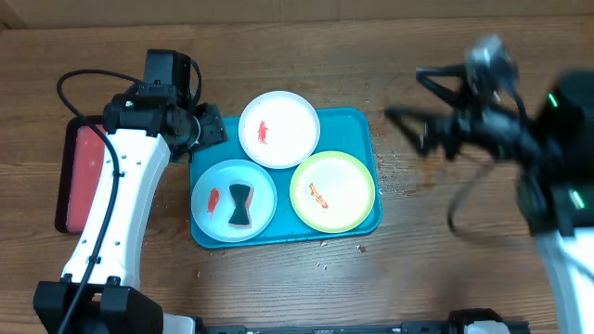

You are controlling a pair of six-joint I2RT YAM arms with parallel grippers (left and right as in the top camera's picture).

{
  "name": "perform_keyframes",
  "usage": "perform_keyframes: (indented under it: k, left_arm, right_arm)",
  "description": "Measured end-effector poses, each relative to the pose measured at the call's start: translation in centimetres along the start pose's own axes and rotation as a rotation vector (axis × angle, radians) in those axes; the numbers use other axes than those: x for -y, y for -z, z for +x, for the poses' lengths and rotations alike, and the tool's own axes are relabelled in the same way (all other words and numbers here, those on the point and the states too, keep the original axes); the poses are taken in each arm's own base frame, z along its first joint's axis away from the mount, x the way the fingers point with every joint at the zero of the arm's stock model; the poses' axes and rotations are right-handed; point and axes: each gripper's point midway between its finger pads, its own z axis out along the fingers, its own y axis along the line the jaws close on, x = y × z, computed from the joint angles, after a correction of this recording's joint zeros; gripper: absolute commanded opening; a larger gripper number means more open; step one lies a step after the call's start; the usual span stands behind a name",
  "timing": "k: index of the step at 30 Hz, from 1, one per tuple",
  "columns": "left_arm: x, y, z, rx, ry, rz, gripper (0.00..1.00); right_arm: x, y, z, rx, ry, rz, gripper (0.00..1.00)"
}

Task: Clean dirty plates on tray and stack at the side
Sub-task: 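Reach the right gripper to the light blue plate rim and grip it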

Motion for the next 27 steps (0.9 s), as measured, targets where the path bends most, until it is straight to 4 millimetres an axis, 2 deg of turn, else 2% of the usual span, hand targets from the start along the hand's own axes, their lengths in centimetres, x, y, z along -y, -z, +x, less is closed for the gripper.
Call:
perform_keyframes:
  k: [2, 3, 5, 7, 11, 12, 13, 14, 16, 17, 20, 21, 24, 26, 27]
  left_arm:
    - [0.0, 0.0, 0.1, -0.003, 0.003, -0.001, 0.66]
    - [0.0, 0.0, 0.1, -0.004, 0.003, -0.001, 0.66]
    - [0.0, 0.0, 0.1, -0.004, 0.003, -0.001, 0.67]
    - [0.0, 0.0, 0.1, -0.004, 0.003, -0.001, 0.70]
    - [0.0, 0.0, 0.1, -0.003, 0.004, -0.001, 0.71]
    - [0.0, 0.0, 0.1, -0.003, 0.004, -0.001, 0.71]
    - [0.0, 0.0, 0.1, -0.003, 0.003, -0.001, 0.71]
    - [0.0, 0.0, 0.1, -0.002, 0.003, -0.001, 0.70]
    - [0.0, 0.0, 0.1, -0.003, 0.003, -0.001, 0.68]
    - [0.0, 0.0, 0.1, -0.002, 0.003, -0.001, 0.67]
    - [0.0, 0.0, 0.1, -0.004, 0.004, -0.002, 0.67]
    - [0.0, 0.0, 0.1, -0.004, 0.004, -0.002, 0.66]
    - [-0.2, 0.0, 0.4, -0.015, 0.004, -0.007, 0.64]
    - [-0.2, 0.0, 0.5, -0.021, 0.004, -0.010, 0.56]
    - [-0.3, 0.0, 0.6, -0.023, 0.006, -0.010, 0.53]
  right_arm:
    - [1.7, -2.1, 0.7, -0.019, -0.123, -0.039, 0.31]
    - [2.6, -3.3, 1.7, -0.047, -0.203, -0.045, 0.32]
    - [4.1, -5.8, 4.2, -0.114, -0.330, -0.026, 0.37]
    - [5.0, -8.7, 7.8, -0.211, -0.441, 0.031, 0.42]
    - [4.1, -12.7, 15.0, -0.456, -0.575, 0.162, 0.47]
    - [3.7, -13.3, 16.4, -0.518, -0.590, 0.189, 0.58]
    - [3.1, -14.1, 17.8, -0.586, -0.600, 0.218, 0.74]
    - [2.8, -14.7, 18.6, -0.633, -0.601, 0.238, 0.79]
    - [2.2, -16.1, 19.9, -0.701, -0.590, 0.271, 0.82]
    - [2.0, -16.9, 20.2, -0.709, -0.574, 0.276, 0.82]
    - [1.1, -19.1, 21.2, -0.713, -0.531, 0.269, 0.61]
    - [0.7, -19.5, 21.6, -0.721, -0.518, 0.263, 0.57]
    - [-0.7, -20.9, 23.2, -0.748, -0.475, 0.264, 0.54]
    - [-1.5, -21.9, 24.5, -0.762, -0.439, 0.278, 0.43]
    - [-1.7, -22.3, 25.1, -0.767, -0.436, 0.287, 0.41]
